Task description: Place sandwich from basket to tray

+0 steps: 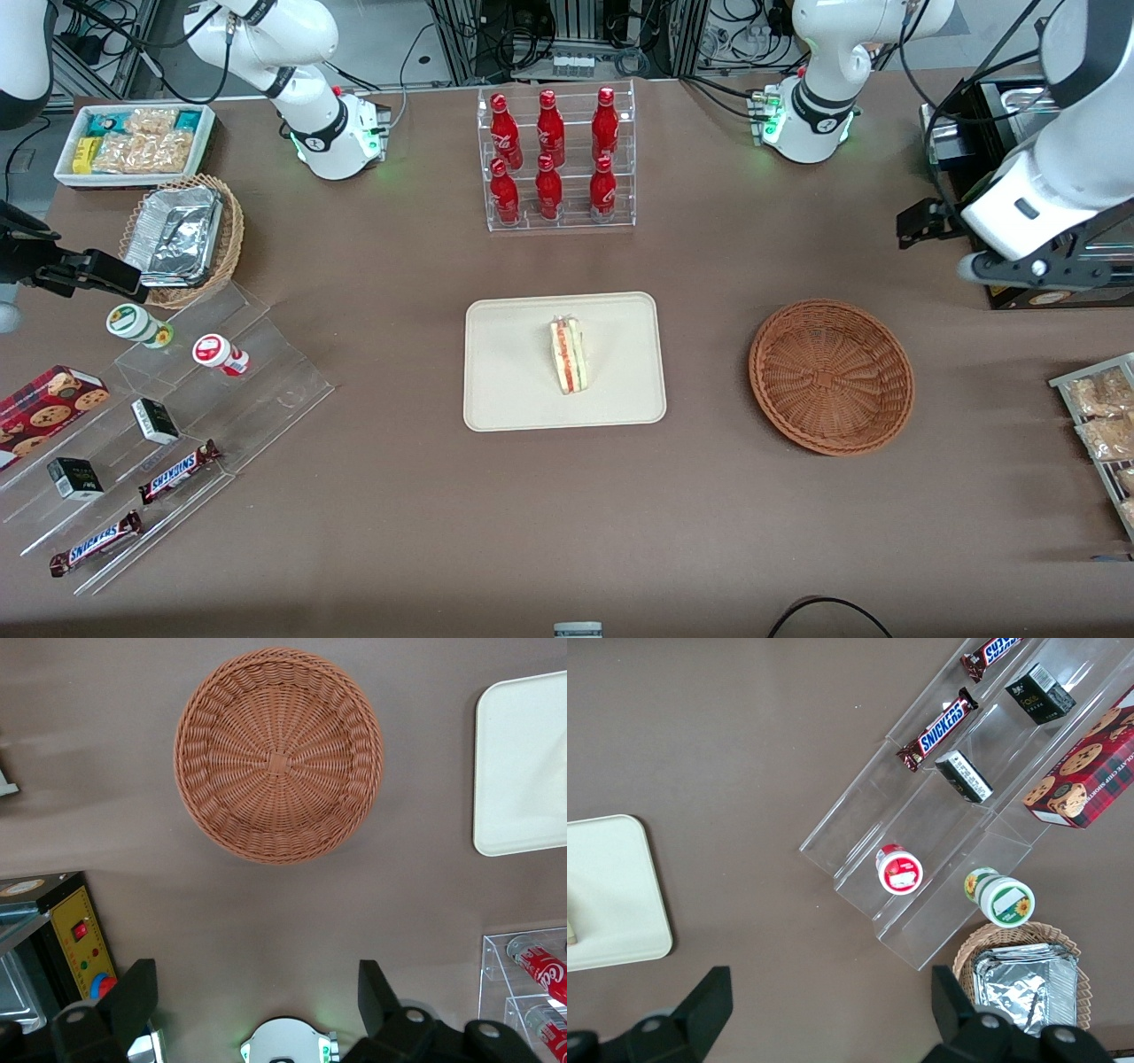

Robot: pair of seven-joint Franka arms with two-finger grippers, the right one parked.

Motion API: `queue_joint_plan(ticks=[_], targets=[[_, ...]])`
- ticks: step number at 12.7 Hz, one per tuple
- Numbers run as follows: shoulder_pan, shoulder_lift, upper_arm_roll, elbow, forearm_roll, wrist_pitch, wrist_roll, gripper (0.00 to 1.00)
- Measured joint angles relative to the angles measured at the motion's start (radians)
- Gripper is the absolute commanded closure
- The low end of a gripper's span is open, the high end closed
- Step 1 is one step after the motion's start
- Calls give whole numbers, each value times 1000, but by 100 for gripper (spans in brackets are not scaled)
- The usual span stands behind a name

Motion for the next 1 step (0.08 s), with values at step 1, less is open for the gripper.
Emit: queue_joint_plan(ticks=[1], targets=[[0, -10, 0, 0, 0, -2, 0, 0]])
